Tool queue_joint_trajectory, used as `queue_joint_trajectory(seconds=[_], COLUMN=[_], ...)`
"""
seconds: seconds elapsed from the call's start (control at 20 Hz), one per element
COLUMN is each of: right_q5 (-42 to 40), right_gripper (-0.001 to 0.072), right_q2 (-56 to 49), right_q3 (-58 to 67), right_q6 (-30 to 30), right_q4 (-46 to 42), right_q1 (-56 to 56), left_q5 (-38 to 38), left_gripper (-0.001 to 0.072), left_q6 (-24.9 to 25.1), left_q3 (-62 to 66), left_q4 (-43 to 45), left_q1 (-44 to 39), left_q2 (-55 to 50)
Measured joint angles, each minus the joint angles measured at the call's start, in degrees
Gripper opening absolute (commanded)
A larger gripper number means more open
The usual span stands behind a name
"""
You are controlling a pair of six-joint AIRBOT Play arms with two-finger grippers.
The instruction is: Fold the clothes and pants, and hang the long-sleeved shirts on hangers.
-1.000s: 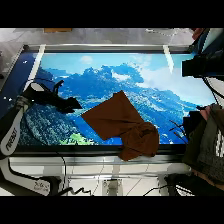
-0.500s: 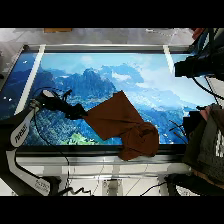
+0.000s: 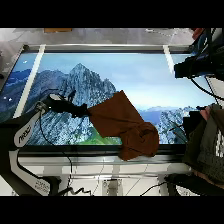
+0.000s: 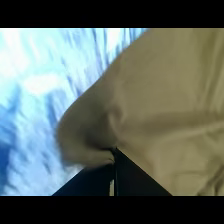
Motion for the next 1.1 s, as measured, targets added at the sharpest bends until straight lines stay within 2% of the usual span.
queue_joint_trajectory(seconds=[0.25, 0.45, 0.6, 0.8, 0.85, 0.95, 1.0, 1.1], right_q5=[-0.11, -3.41, -6.56, -9.90, -11.63, -17.79, -21.62, -31.76], right_gripper=[0.0009, 0.0009, 0.0009, 0.0012, 0.0049, 0.0286, 0.0325, 0.0324], right_q2=[1.57, 4.00, 4.81, 5.11, 5.16, 5.16, 5.03, 4.07], right_q3=[-6.32, -19.34, -30.86, -45.40, -48.30, -53.24, -55.01, -57.16], right_q6=[-5.22, -6.97, -10.10, -19.43, -20.85, -22.80, -23.52, -23.82], right_q4=[0.22, 5.29, 17.46, 39.69, 43.47, 49.37, 51.60, 54.12], right_q1=[-1.40, -8.35, -15.54, -19.06, -18.62, -15.98, -13.84, -8.81], left_q5=[3.30, 8.72, 10.75, 8.68, 7.85, 7.19, 6.73, 6.45], left_gripper=[0.0016, 0.0016, 0.0017, 0.0017, 0.0017, 0.0017, 0.0017, 0.0017], left_q6=[5.31, 7.61, 6.36, 3.69, 3.45, 3.06, 2.91, 2.62], left_q3=[2.36, 2.80, 2.84, 2.58, 2.19, 1.18, 0.57, -0.61], left_q4=[-6.34, -2.99, 5.77, 16.79, 18.36, 20.20, 20.98, 21.70], left_q1=[4.31, 9.49, 12.61, 14.40, 14.62, 14.86, 14.97, 15.04], left_q2=[8.83, 21.86, 30.64, 36.57, 37.18, 37.97, 38.21, 38.49])
